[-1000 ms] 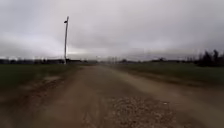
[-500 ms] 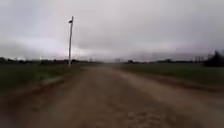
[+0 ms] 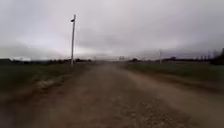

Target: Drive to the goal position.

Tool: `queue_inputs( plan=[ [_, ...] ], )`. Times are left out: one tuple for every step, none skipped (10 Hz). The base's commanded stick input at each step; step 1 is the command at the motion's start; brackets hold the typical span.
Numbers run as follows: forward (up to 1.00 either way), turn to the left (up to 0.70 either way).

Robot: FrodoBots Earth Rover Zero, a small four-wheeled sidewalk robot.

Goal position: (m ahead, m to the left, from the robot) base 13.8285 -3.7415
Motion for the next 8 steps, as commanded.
queue_inputs(
  plan=[
    [0.85,0.00],
    [0.85,0.00],
    [0.85,0.00],
    [0.85,0.00],
    [0.85,0.00],
    [0.85,0.00],
    [0.85,0.00],
    [0.85,0.00]
  ],
)
